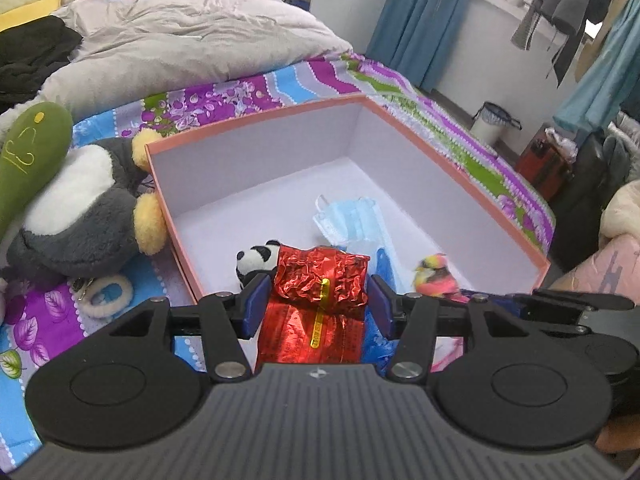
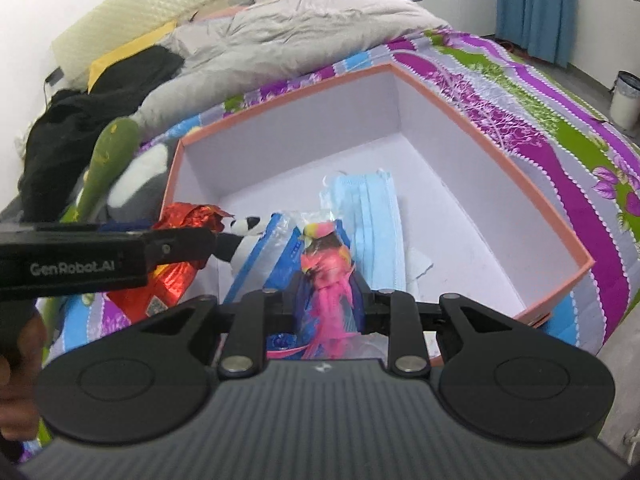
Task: Organize soft objects
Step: 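Open the left gripper to drop the packet while the right drops the doll into the box, then move both open grippers back from the box toward the pile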
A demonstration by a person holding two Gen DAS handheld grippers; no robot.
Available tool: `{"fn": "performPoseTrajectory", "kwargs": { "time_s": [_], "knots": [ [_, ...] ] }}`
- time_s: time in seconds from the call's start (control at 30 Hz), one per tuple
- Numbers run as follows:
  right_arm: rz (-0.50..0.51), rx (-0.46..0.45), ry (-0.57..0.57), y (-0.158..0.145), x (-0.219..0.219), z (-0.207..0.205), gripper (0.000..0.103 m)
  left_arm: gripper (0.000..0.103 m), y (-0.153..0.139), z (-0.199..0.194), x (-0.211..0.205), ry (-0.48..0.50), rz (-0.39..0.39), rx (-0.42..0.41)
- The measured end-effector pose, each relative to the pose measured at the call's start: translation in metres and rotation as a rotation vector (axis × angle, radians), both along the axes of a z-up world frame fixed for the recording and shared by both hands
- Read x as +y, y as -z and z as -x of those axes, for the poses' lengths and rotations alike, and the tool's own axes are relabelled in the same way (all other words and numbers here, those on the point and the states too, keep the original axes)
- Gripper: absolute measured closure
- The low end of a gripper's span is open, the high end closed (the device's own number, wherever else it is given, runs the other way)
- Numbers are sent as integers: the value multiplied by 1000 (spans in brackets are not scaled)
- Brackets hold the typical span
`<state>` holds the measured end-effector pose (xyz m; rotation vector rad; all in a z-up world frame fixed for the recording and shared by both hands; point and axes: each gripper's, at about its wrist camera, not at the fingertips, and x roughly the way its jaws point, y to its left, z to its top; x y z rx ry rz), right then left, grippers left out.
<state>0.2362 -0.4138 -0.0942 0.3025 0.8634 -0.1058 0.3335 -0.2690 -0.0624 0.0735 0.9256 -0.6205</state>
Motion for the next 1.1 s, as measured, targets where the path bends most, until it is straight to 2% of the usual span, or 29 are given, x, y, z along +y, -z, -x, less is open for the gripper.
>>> {"fn": "performPoseTrajectory", "kwargs": {
  "time_s": [0.07, 0.2, 0.37, 0.83, 1.1],
  "knots": [
    [-12, 6, 0, 0, 0, -1, 62, 41, 4, -1, -1, 6, -13, 8],
    [7, -8, -7, -6, 6, 6, 62, 41, 3, 4, 5, 1, -16, 4],
    [5, -32, -14, -19, 12, 19, 62, 41, -13, 19, 14, 1, 0, -24],
    [10, -123, -41, -65, 48, 87, 62, 41, -74, 106, 63, -26, 44, -118],
    [35, -165, -75, -81, 76, 121, 62, 41, -92, 153, 99, -62, 73, -151]
  ]
}}
